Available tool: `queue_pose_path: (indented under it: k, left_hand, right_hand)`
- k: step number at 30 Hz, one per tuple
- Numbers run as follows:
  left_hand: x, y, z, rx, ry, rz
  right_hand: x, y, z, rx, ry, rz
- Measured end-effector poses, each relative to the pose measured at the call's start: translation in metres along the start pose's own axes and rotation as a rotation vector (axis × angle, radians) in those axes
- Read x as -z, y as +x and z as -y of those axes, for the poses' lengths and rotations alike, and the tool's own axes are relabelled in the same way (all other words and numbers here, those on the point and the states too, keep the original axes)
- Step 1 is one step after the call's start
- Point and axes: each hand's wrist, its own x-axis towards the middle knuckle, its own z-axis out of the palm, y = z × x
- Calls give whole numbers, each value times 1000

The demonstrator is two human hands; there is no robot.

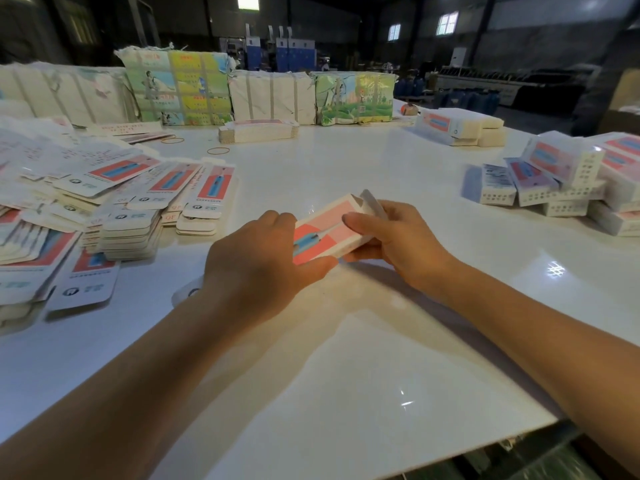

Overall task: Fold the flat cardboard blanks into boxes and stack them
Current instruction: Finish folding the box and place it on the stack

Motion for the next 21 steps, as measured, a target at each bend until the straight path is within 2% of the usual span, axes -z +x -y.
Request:
queue_pose_path:
  k: [2,3,4,6,9,12,15,21]
  left_hand:
    - [-1,-2,0,-33,42,-49]
    - [-1,-3,-1,-51,54,-74]
    - [0,-5,-2,-73,44,-99]
    - [1,-7,-3,-127,29,-145]
    - [0,-7,-1,-157,29,-176]
    - [2,-5,-2,-145,9,-193]
    - [3,-5,-5,-143,18,-204]
    - [0,-3,-5,-145,40,-210]
  right_hand:
    - [-4,-5,-3,247,-606,-91]
    - [-5,-7,-4,318,-801,-111]
    - [-6,-8,-6,357,-865,-114]
    - [-7,-12,-3,339,-714,-75]
    - [-8,-5,0,143,-156,-47]
    - [-3,3,2,37,147,-56]
    - [2,5,2,18,218,-38]
    - [1,-2,3,173,47,-101]
